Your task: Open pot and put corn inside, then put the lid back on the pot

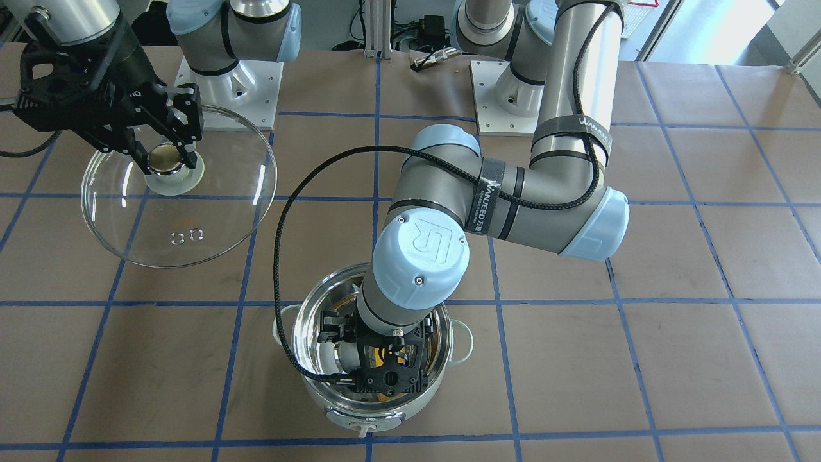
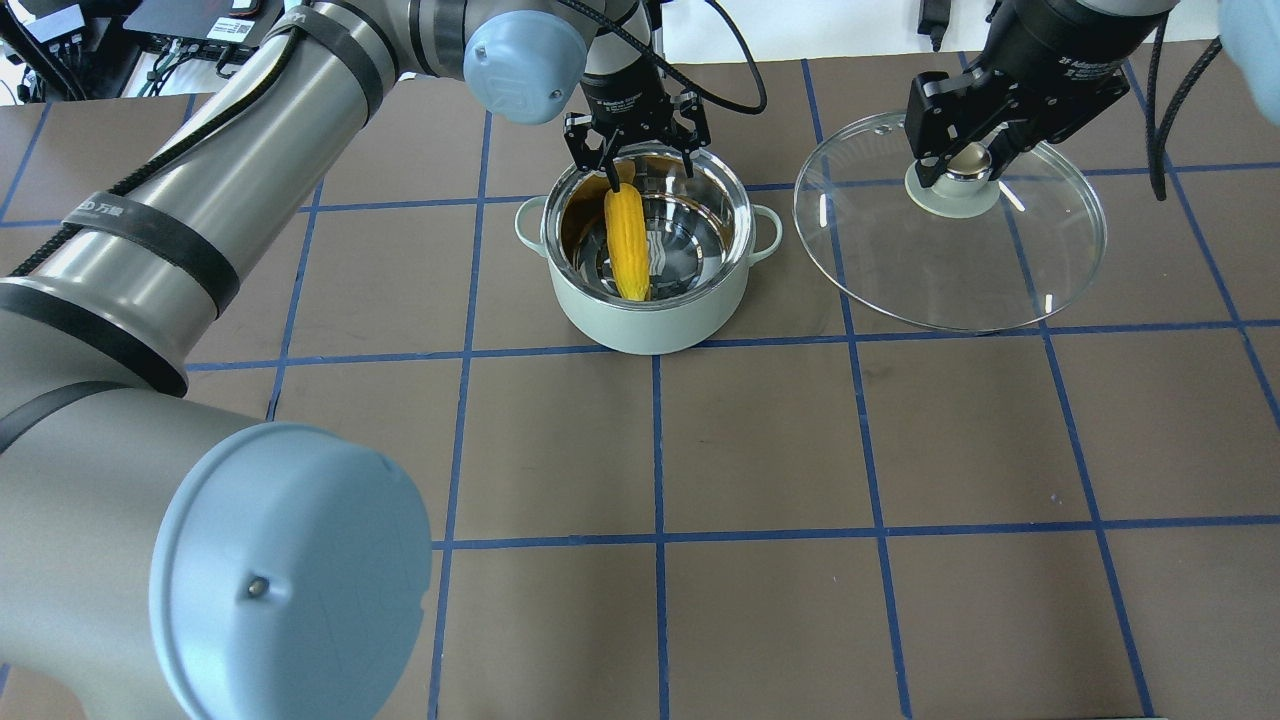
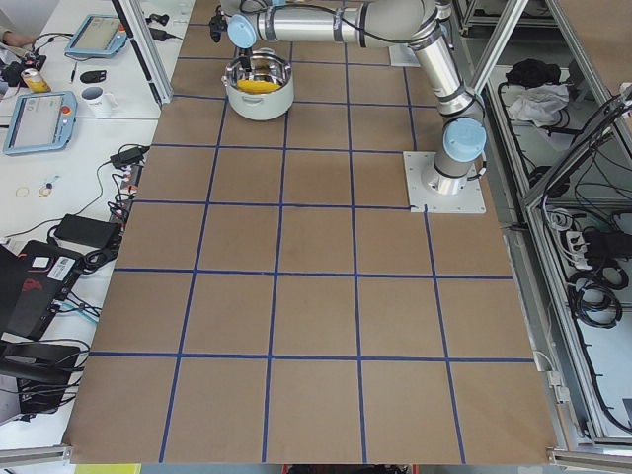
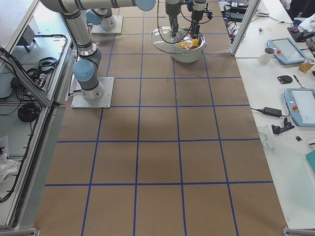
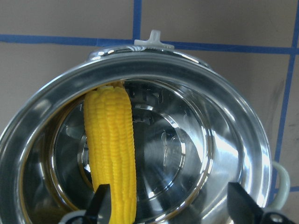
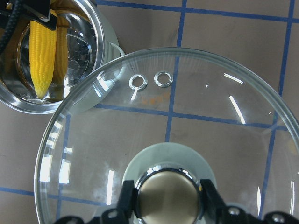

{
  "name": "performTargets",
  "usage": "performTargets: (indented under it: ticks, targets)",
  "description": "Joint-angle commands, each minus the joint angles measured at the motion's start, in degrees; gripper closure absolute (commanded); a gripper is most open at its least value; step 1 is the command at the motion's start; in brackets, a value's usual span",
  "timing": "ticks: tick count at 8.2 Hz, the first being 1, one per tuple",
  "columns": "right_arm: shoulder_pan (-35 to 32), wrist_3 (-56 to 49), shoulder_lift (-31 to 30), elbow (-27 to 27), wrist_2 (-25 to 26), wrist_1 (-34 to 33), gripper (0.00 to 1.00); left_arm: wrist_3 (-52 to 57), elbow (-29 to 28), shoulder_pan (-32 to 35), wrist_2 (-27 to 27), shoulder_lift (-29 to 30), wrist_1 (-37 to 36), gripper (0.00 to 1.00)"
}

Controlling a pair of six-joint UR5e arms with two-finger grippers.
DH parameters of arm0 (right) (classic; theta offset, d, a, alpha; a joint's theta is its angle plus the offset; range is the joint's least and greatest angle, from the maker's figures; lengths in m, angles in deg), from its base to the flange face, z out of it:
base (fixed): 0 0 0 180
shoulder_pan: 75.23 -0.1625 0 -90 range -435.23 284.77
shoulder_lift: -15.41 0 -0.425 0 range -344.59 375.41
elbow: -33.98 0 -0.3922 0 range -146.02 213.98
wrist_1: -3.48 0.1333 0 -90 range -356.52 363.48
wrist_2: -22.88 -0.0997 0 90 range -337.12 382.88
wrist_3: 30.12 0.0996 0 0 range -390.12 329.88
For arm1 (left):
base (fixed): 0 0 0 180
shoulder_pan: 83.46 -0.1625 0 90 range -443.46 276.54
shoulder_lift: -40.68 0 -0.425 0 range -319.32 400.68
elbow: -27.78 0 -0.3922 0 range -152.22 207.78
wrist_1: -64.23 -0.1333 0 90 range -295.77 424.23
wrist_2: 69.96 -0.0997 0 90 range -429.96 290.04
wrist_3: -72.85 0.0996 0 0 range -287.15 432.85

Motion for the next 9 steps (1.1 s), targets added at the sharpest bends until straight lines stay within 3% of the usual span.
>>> performTargets:
  ticks: [1, 5, 9]
  targets:
    - [0.0, 0.6, 0.3, -0.3, 0.0, -0.6, 0.76, 1.7, 0.0, -0.1, -0.1, -4.6, 4.6, 0.0]
    - [-0.3, 1.4, 1.0, -0.6, -0.1, -0.8, 0.76, 14.9, 1.7, -2.7, 0.0, -9.6, 6.1, 0.0]
    - [-2.9, 4.5, 3.2, -1.1, -0.1, -3.5, 0.76, 32.0, 11.8, -8.9, -0.2, -18.7, 6.2, 0.0]
